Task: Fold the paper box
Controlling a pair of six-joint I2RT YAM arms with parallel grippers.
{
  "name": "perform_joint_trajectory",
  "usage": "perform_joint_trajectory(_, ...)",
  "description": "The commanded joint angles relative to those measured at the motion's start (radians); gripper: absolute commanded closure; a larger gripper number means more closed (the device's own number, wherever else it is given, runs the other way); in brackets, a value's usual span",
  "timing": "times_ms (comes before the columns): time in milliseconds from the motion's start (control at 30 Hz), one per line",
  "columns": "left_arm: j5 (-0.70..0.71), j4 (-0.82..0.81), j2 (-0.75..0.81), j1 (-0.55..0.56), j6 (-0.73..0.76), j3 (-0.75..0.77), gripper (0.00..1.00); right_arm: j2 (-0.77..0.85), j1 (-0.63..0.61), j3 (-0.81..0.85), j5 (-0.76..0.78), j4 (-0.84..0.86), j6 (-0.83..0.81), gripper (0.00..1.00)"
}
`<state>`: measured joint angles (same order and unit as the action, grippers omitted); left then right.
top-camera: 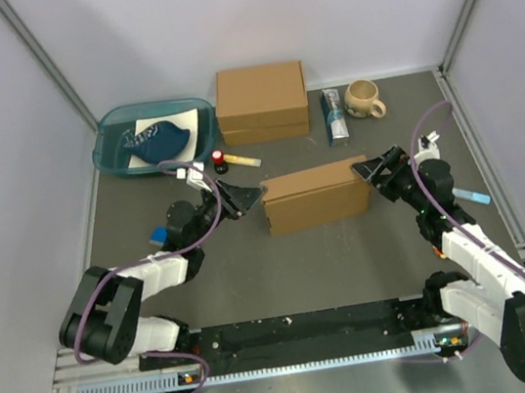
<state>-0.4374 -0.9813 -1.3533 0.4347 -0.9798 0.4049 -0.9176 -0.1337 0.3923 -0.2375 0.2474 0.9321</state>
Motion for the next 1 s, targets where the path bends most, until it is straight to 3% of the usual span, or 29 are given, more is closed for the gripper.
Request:
perform_joint_trajectory(0,-0.126,-0.086,-0.089,0.015,-0.031,-0.051,0.68,-0.030,-0.014,-0.041,-0.008,-0.135,-0.064,0.20)
perform_joint_trajectory(233,-0.185,-0.126,-0.156,0.015,-0.045,-0.037,0.70,-0.040,-0.014,-0.047,-0.011,-0.135,-0.076,0.20)
perform_joint_trajectory(367,-0.205,-0.267,-0.191,0.015,-0.143,-0.038,0.62,-0.043,-0.014,-0.050,-0.013,-0.134,-0.079,0.20)
perform_joint_trajectory(467,-0.193,-0.280,-0.169,0.013,-0.161,-0.034,0.57,-0.035,-0.012,-0.041,-0.010,-0.148,-0.085,0.20)
perform_joint_trajectory(533,-0.192,-0.211,-0.126,0.013,-0.132,-0.005,0.57,-0.032,-0.014,-0.032,-0.008,-0.158,-0.091,0.20)
perform_joint_trajectory(667,-0.175,0.136,-0.047,0.021,0.051,0.061,0.63,-0.023,-0.014,-0.030,-0.002,-0.168,-0.096,0.20)
perform_joint_trajectory(800,-0.144,0.309,-0.012,0.035,0.180,0.092,0.79,-0.030,-0.012,-0.036,0.001,-0.166,-0.101,0.20)
perform_joint_trajectory(967,-0.086,0.432,0.003,0.052,0.289,0.092,0.88,-0.040,-0.012,-0.044,0.007,-0.171,-0.111,0.21)
